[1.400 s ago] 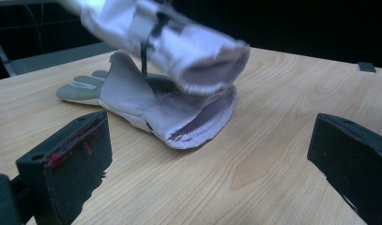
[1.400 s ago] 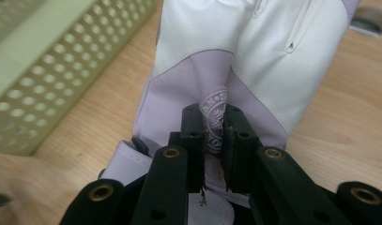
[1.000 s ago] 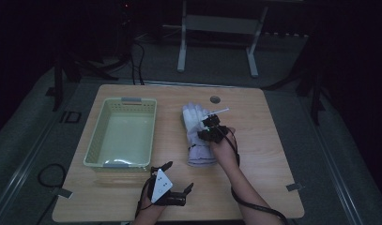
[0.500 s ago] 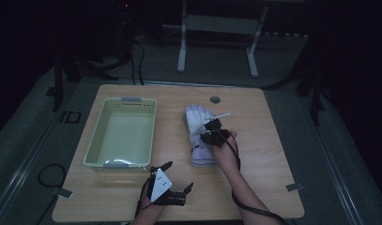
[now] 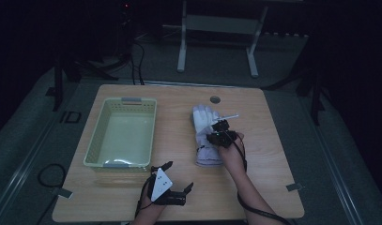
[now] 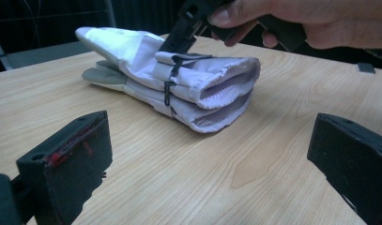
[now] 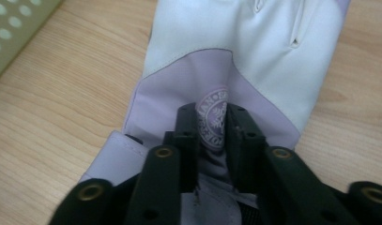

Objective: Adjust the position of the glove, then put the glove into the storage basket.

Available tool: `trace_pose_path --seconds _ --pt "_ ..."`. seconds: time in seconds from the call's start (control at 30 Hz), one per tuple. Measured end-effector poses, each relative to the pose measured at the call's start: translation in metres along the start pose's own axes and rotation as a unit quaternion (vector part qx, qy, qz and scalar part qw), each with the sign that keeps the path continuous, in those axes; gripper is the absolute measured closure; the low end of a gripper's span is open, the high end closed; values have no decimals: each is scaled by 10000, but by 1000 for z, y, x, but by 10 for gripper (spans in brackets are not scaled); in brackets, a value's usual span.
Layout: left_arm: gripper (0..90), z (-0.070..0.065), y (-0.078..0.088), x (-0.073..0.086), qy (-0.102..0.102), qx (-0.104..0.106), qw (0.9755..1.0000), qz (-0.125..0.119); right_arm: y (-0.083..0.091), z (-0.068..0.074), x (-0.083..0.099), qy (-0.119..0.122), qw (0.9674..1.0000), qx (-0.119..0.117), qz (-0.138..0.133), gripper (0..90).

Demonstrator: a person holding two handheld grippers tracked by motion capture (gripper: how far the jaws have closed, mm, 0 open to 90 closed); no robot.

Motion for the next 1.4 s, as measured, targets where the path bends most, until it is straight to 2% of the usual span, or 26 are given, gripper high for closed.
trace_pose_path --seconds 0.1,0.23,0.4,0.47,0.57,0.63,0.7,0.77,0.83,0.87,0.9,0.93,1.0,1.07,1.17,1.3,1.4 --pt "4 0 0 0 1 -2 10000 14 4 0 -3 42 9998 -55 -165 647" --pt "4 2 -1 0 133 0 9999 9 13 -1 -4 72 9992 -164 -366 472" --pt "4 -1 -1 0 79 34 10000 16 23 1 -3 211 9974 -441 -537 241" --pt "4 -1 -1 -1 76 -83 9999 6 25 3 -2 292 9961 -609 -573 167" --pt "4 -2 -3 0 109 -54 9999 96 27 3 3 416 9948 -741 -561 158" --pt "4 -2 -5 2 113 -20 9996 261 31 3 5 478 9938 -784 -620 164" --pt "4 -6 -9 4 237 207 9982 501 36 2 5 671 9921 -770 -723 172" --pt "4 -8 -13 7 269 398 9960 759 42 1 5 893 9903 -712 -787 171" --pt "4 -9 -16 3 476 553 9938 841 48 -2 4 1211 9873 -537 -872 163" --pt "4 -9 -16 3 476 553 9938 841 48 -2 4 1211 9873 -537 -872 163" --pt "4 -8 -18 -3 509 530 9940 814 51 -3 3 1371 9853 -478 -903 160" --pt "4 -7 -20 -8 408 485 9948 803 60 -5 1 1548 9812 -472 -1053 159" --pt "4 -5 -25 -16 242 387 9958 792 63 -5 1 1537 9808 -510 -1088 159" --pt "12 -3 -29 -24 169 314 9958 841 69 -8 -2 1528 9796 -463 -1217 159" --pt "18 0 -36 -37 86 205 9967 779 75 -13 -4 1477 9788 -453 -1342 148" --pt "17 4 -48 -50 33 126 9966 811 77 -19 -7 1600 9766 -329 -1396 140" --pt "17 5 -60 -57 37 138 9968 786 76 -21 -8 1580 9758 -393 -1459 143"
Point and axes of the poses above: each handheld gripper's, and its own axes: y roughly backward along the jaws, x roughly out of its underside, z roughly to its left, the point moved 10 cm from there along -y, roughly forward along the jaws, and after that the axes turned 12 degrees about -x, right-handed, at the moved point
